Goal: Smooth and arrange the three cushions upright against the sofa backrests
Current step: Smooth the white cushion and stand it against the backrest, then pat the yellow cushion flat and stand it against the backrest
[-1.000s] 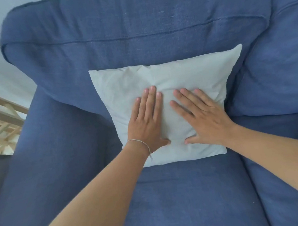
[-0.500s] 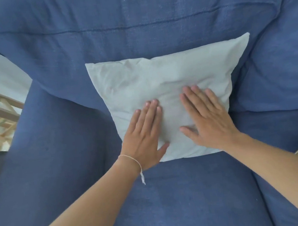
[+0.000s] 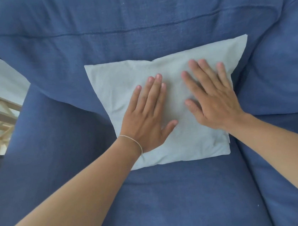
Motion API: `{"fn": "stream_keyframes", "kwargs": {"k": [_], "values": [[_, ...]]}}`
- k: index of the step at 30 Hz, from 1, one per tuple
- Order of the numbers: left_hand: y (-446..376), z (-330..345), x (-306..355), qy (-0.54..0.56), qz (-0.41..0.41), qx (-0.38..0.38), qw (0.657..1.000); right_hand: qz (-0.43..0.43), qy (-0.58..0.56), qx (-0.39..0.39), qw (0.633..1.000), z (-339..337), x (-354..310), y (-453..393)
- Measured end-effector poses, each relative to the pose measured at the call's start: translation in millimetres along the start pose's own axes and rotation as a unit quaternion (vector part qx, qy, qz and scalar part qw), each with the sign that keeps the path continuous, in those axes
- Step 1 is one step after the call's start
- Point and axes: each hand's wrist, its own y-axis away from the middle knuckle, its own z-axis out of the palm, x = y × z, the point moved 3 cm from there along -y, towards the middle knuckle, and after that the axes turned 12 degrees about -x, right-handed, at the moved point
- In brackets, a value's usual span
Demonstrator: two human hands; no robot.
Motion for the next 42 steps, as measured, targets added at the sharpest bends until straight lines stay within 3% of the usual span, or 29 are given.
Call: {"fn": "stream_keyframes", "kwargs": {"k": [4,8,11,13,19,21,24,26,28,31,33,36,38,40,42], "values": [[-7.8,3.9,-44.0,0.005,-0.099,-0.052,0.994,0.037,-0.007,-0.022,0.999,-5.4,14.5,-14.1],[2.4,1.9,-81.1,0.073,-0.209,-0.011,0.975,0.064,-0.054,-0.023,0.996,-12.8,26.2,-12.7],[23.3,6.5,-108.5,0.168,-0.377,-0.024,0.911,0.179,-0.101,-0.044,0.978,-23.1,53.4,-1.1],[29.7,0.1,-111.8,0.244,-0.424,-0.008,0.872,0.250,-0.118,-0.075,0.958,-27.5,71.5,11.8],[-17.3,-43.7,-21.6,0.270,-0.182,0.082,0.942,0.324,-0.157,-0.137,0.923,-53.3,116.9,65.0],[-42.0,-44.6,19.3,0.281,-0.145,0.054,0.947,0.362,-0.146,-0.151,0.908,-67.9,135.1,97.0],[-66.6,-42.3,80.2,0.316,-0.198,-0.050,0.926,0.423,-0.130,-0.189,0.877,-91.8,169.4,165.0],[-73.5,-43.8,112.4,0.319,-0.260,-0.065,0.909,0.469,-0.136,-0.206,0.848,-108.5,193.7,220.7],[-83.7,-49.6,145.0,0.327,-0.269,-0.045,0.905,0.496,-0.117,-0.204,0.836,-122.0,217.6,277.5],[-107.7,-56.2,219.2,0.334,-0.196,-0.034,0.921,0.521,-0.077,-0.217,0.822,-134.7,252.2,357.9],[-119.1,-54.0,291.9,0.327,-0.071,-0.039,0.942,0.500,-0.059,-0.234,0.832,-135.3,269.3,395.3],[-128.9,-50.3,408.5,0.344,0.089,-0.116,0.927,0.472,-0.073,-0.197,0.856,-135.7,294.3,413.9],[-137.3,-49.5,472.9,0.374,0.105,-0.153,0.909,0.473,-0.090,-0.150,0.863,-138.5,316.5,420.1],[-154.3,-54.5,521.7,0.423,0.067,-0.171,0.887,0.498,-0.113,-0.131,0.850,-140.6,340.1,434.3],[-182.2,-65.8,562.6,0.442,0.045,-0.122,0.887,0.526,-0.135,-0.136,0.829,-138.3,363.8,454.1]]}}
